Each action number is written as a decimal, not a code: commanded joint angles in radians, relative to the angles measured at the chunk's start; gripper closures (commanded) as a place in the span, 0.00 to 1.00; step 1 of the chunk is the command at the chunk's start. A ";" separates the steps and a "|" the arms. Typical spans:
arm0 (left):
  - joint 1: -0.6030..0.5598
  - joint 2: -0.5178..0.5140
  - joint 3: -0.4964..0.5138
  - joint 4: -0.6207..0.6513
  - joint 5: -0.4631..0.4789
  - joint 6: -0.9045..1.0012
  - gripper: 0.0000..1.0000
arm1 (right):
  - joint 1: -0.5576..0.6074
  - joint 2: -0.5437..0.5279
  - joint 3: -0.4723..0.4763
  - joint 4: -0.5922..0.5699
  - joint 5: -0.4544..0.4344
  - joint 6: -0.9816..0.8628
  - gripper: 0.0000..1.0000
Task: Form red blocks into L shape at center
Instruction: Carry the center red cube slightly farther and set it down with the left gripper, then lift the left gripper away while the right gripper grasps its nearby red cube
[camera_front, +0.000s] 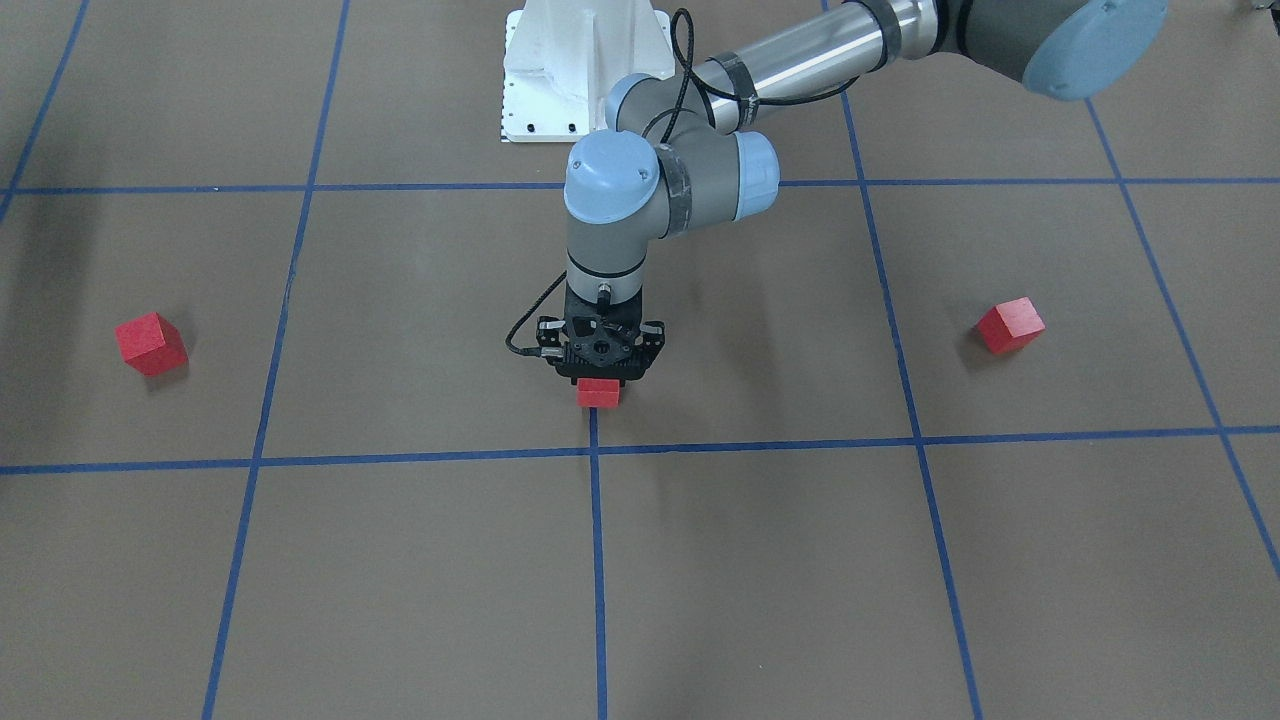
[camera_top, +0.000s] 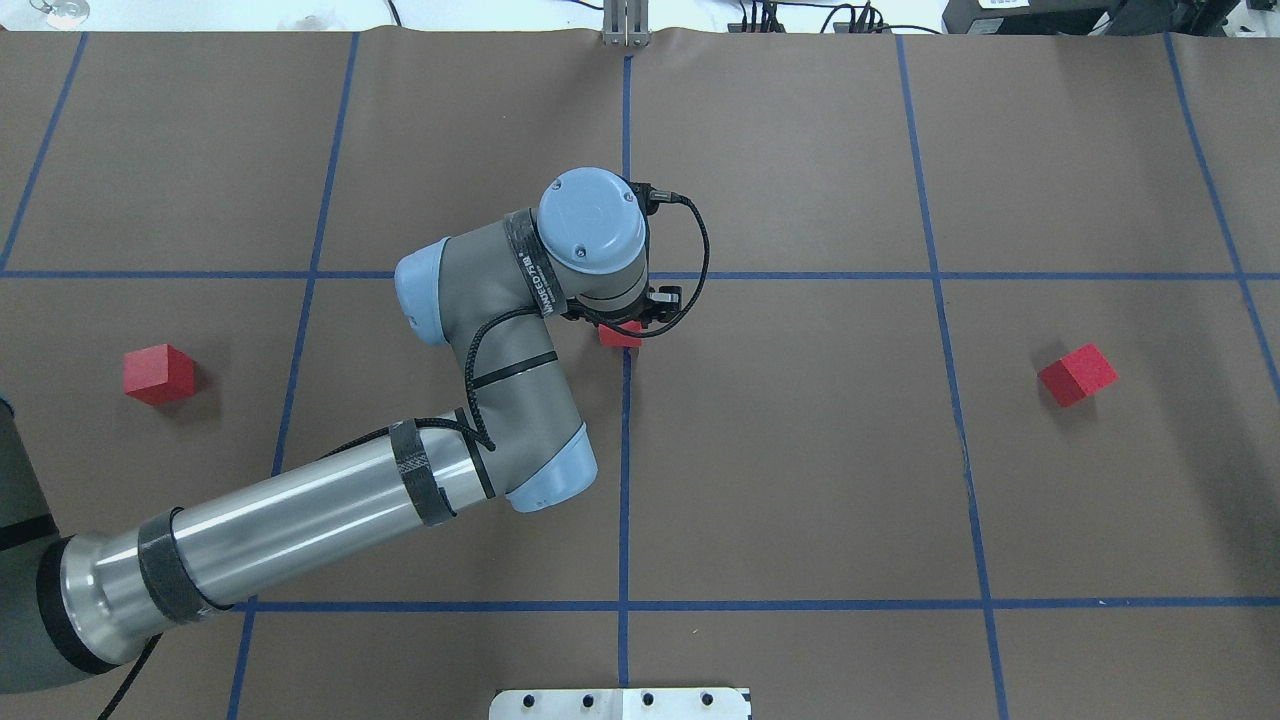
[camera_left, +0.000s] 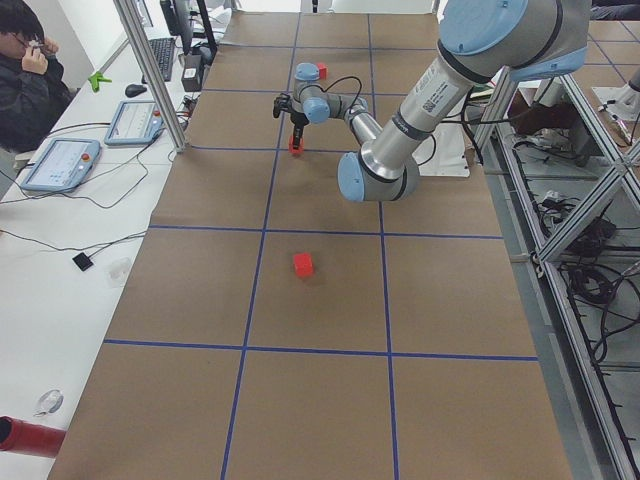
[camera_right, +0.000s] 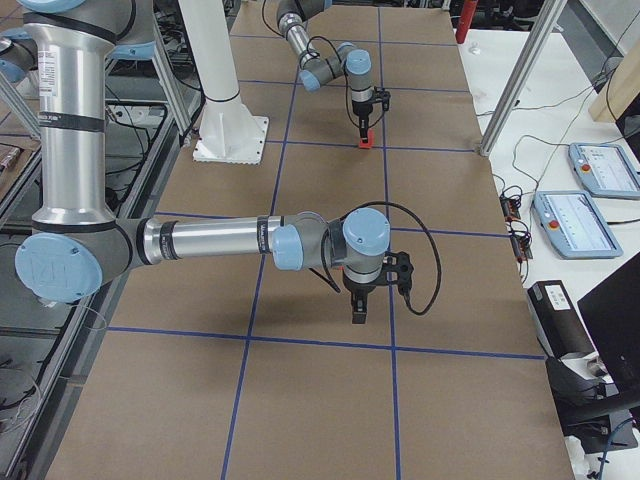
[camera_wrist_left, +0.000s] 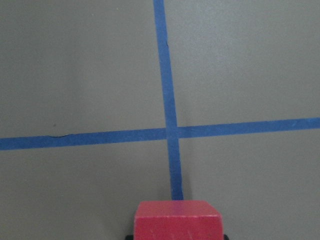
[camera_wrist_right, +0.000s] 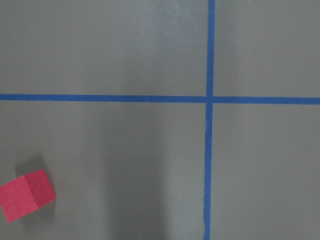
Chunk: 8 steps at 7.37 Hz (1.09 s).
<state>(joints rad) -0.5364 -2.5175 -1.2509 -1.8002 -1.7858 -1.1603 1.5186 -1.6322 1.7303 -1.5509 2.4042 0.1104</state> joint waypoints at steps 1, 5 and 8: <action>0.000 -0.003 0.008 -0.028 0.000 -0.001 0.31 | 0.000 0.000 0.000 0.000 0.001 0.000 0.01; -0.023 -0.003 -0.017 -0.028 -0.003 -0.006 0.00 | 0.000 0.036 0.043 0.002 0.009 -0.003 0.01; -0.130 0.025 -0.149 0.046 -0.068 0.001 0.00 | -0.095 0.049 0.084 0.032 0.013 0.014 0.01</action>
<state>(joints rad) -0.6171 -2.5069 -1.3485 -1.7941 -1.8139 -1.1627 1.4715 -1.5878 1.7996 -1.5428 2.4164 0.1160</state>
